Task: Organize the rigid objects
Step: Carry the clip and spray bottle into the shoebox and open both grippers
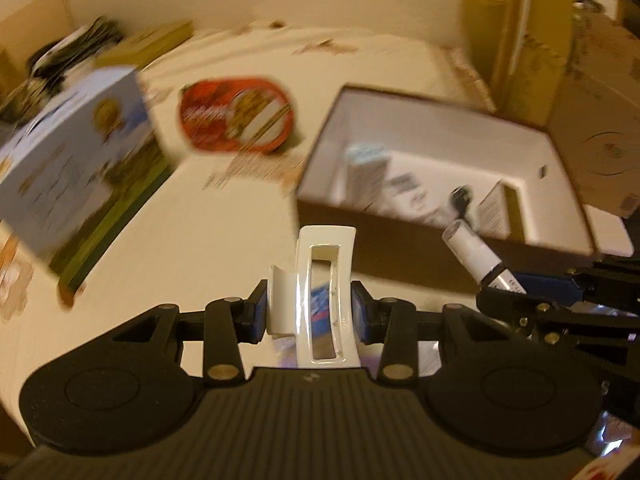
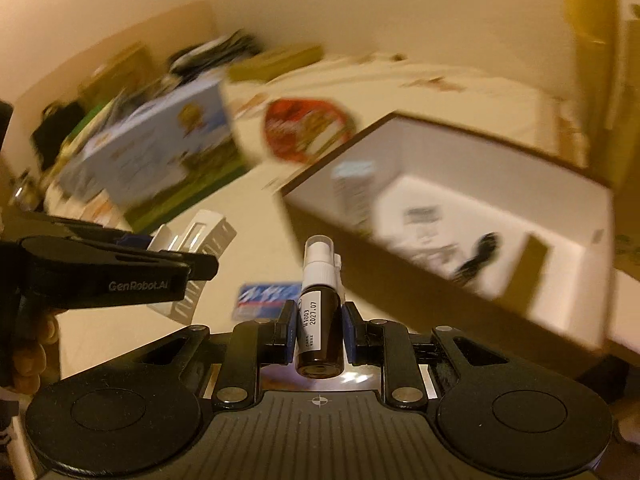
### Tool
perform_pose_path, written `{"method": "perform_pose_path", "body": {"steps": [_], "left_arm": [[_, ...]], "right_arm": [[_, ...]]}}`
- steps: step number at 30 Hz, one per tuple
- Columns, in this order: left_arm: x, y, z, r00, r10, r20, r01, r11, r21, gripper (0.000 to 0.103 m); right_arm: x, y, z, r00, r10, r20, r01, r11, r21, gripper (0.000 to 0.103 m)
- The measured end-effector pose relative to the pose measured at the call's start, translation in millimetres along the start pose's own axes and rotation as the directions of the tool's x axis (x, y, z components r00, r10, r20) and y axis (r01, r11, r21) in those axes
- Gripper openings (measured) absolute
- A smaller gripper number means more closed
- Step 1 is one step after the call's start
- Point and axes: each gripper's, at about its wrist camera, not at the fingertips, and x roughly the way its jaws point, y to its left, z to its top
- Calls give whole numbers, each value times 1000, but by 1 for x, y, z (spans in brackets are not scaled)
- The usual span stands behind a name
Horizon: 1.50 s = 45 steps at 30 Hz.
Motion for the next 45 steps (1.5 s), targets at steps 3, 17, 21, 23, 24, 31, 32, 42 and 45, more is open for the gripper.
{"method": "perform_pose_path", "body": {"steps": [3,17,21,23,24,31,32,42,45], "left_arm": [[8,-25,22,999,-40,26,38,998,44,37],[88,-109,98,993,-121,7,118,973,196,37],[113,-118,114,992,-126,-3,124,971,205,37],[124,-122,120,992,-130,-1,127,969,212,37],[129,-124,123,992,-127,3,123,969,214,37],[159,-127,141,989,-147,19,141,973,183,41],[161,-127,142,990,-142,21,135,973,187,45],[153,-109,124,991,-131,-35,134,980,144,46],[142,-103,118,990,-138,-41,142,982,124,46]], "right_arm": [[-10,-25,14,998,-46,37,44,998,48,20],[18,-132,58,988,-145,60,127,962,242,20],[35,-151,66,988,-147,47,128,951,281,20],[44,-158,70,988,-150,43,131,947,293,20],[48,-162,72,987,-152,41,133,945,300,20],[71,-183,80,987,-148,56,118,925,361,20],[73,-184,80,984,-166,60,133,919,371,20],[64,-180,71,990,-137,30,115,917,383,35],[55,-172,67,989,-146,32,125,922,366,50]]}}
